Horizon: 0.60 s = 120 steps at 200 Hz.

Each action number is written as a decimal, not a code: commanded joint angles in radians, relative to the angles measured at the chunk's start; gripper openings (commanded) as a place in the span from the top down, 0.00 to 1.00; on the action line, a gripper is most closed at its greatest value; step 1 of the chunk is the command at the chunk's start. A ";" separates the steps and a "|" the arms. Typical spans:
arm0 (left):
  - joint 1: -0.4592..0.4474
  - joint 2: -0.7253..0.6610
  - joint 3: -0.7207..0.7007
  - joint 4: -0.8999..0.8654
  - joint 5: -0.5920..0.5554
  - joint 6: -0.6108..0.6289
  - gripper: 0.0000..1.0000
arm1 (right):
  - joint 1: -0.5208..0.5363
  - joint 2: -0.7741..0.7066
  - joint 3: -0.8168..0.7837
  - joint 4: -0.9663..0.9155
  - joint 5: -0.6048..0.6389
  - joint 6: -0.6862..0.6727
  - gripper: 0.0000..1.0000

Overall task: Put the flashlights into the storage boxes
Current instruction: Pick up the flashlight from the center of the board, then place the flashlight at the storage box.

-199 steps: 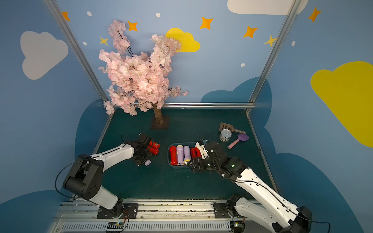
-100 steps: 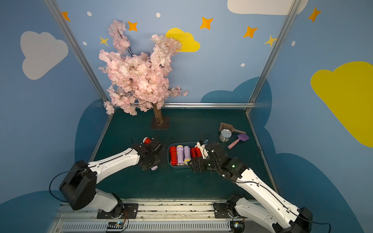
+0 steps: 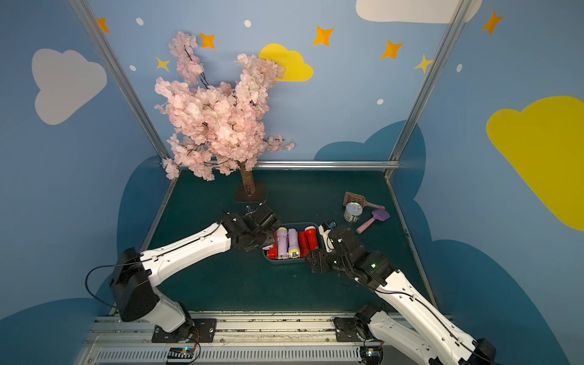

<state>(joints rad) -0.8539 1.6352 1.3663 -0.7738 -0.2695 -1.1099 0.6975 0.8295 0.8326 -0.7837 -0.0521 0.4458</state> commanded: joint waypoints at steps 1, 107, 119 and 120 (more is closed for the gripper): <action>-0.012 0.101 0.107 0.035 0.045 0.078 0.75 | -0.017 -0.043 0.020 -0.091 0.049 -0.002 0.10; -0.078 0.392 0.392 0.085 0.189 0.144 0.75 | -0.036 -0.083 0.054 -0.189 0.110 0.055 0.10; -0.090 0.406 0.401 0.085 0.191 0.142 0.74 | -0.037 -0.079 0.056 -0.189 0.109 0.055 0.10; -0.091 0.407 0.401 0.085 0.191 0.141 0.74 | -0.038 -0.079 0.056 -0.189 0.109 0.054 0.10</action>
<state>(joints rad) -0.9203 2.0212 1.7283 -0.7017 -0.1059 -0.9859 0.6651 0.7483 0.8604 -0.9489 0.0425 0.4877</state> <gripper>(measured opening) 0.346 0.904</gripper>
